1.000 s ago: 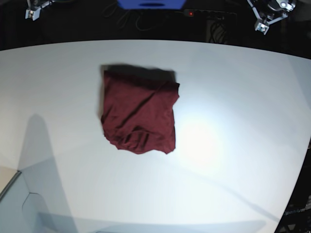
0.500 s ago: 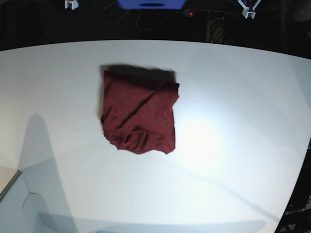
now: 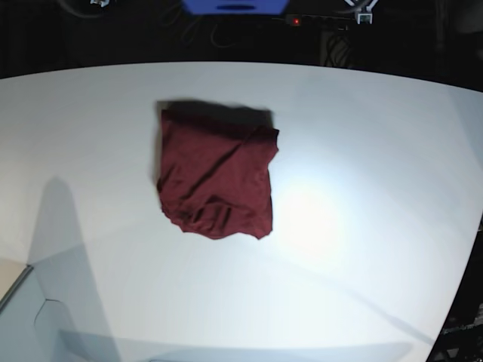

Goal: Layout the t-shirt on the table in an organized manner, then fold the t-shirt properly

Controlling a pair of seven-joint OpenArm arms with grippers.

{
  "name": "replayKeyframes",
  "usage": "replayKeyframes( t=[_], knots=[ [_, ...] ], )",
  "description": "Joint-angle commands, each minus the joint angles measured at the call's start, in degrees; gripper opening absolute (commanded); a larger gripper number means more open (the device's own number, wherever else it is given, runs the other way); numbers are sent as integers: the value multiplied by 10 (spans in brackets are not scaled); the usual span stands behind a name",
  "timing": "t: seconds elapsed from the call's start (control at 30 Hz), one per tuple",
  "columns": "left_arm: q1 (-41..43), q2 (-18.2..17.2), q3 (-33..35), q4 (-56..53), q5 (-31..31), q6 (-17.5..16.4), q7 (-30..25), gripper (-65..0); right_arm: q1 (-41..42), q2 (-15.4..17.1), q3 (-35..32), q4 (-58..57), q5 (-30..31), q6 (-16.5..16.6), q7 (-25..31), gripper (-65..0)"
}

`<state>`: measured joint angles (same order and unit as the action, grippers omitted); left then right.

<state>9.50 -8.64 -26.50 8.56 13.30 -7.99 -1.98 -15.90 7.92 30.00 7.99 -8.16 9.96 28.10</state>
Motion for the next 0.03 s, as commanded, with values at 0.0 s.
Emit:
replayKeyframes(
  t=[0.0],
  knots=[
    [2, -1, 1, 0, 2, 16, -3, -647, -6, 5, -22, 1, 0, -51, -4, -650]
  ],
)
